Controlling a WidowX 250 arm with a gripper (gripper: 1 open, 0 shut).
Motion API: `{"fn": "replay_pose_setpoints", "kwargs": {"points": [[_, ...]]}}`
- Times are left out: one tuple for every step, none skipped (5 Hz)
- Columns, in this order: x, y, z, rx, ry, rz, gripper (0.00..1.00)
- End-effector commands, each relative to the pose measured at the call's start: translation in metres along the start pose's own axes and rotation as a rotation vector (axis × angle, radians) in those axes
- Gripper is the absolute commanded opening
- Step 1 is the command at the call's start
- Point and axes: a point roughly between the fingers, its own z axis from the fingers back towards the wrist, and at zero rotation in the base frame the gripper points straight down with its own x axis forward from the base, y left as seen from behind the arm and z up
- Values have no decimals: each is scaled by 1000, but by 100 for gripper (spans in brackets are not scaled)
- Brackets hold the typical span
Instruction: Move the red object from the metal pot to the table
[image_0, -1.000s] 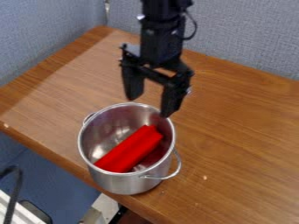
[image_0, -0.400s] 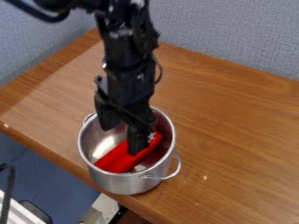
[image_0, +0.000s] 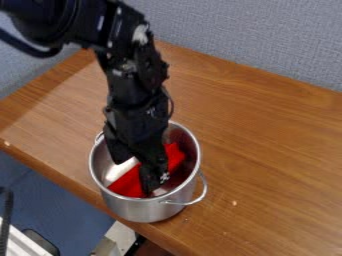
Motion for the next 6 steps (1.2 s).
{"fn": "replay_pose_setpoints", "kwargs": {"points": [[2, 5, -5, 24, -26, 10, 100], [3, 6, -13, 25, -16, 11, 100], [4, 6, -10, 37, -22, 12, 0], [4, 6, 9, 63, -52, 26, 100], [8, 6, 1, 58, -45, 25, 100], [12, 5, -5, 54, -36, 21, 100]]}}
